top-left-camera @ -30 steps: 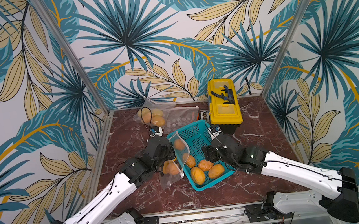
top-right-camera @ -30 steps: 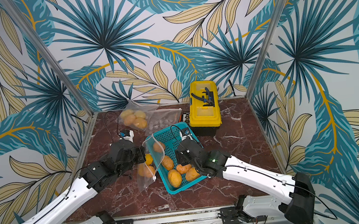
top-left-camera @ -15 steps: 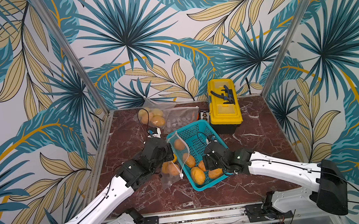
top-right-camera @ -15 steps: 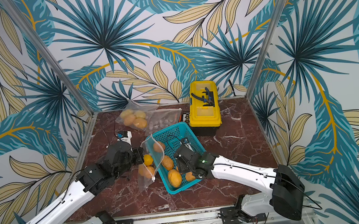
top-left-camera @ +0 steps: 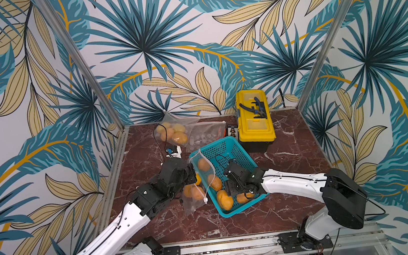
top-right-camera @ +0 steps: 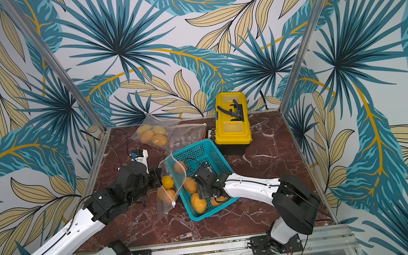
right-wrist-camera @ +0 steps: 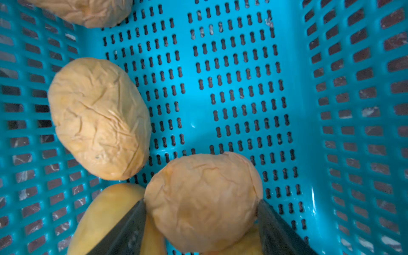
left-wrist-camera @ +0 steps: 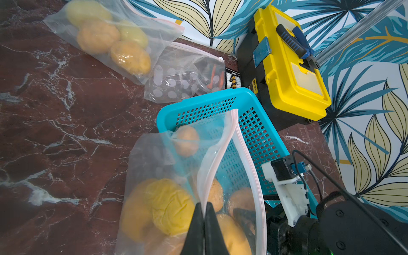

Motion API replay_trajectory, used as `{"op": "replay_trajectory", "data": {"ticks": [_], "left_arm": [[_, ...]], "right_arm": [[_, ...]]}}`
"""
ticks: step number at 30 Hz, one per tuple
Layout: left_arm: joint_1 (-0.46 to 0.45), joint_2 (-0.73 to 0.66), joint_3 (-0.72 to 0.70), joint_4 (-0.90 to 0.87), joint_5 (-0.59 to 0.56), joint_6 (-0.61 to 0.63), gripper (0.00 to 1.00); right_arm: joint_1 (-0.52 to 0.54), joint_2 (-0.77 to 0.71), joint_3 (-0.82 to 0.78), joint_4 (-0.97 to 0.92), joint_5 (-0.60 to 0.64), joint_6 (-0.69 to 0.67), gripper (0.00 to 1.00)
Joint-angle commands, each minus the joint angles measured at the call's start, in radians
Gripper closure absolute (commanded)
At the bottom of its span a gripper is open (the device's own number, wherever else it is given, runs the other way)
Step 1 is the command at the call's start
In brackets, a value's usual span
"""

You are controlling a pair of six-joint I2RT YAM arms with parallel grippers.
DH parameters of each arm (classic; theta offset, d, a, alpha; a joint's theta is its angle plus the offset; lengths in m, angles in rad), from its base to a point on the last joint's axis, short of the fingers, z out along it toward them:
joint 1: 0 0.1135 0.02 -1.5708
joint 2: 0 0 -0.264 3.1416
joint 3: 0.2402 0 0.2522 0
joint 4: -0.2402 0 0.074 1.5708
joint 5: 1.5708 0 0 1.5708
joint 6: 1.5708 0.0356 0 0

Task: Put the potatoes into a zipper bag and zip it
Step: Pick up the potato from the basket.

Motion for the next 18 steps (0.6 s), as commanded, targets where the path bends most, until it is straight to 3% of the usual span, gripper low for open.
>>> {"op": "replay_trajectory", "data": {"ticks": [1, 8, 18], "left_arm": [[-0.002, -0.010, -0.009, 0.023, -0.004, 0.012, 1.00], [-0.002, -0.010, -0.009, 0.022, -0.007, 0.013, 1.00], [-0.003, -0.009, -0.009, 0.022, -0.004, 0.011, 1.00]], "right_arm": [[-0.020, 0.021, -0.009, 0.033, -0.040, 0.009, 0.28], [-0.030, 0.028, 0.002, 0.038, -0.050, 0.007, 0.44], [-0.034, -0.033, -0.004, 0.019, -0.041, 0.003, 0.58]]}}
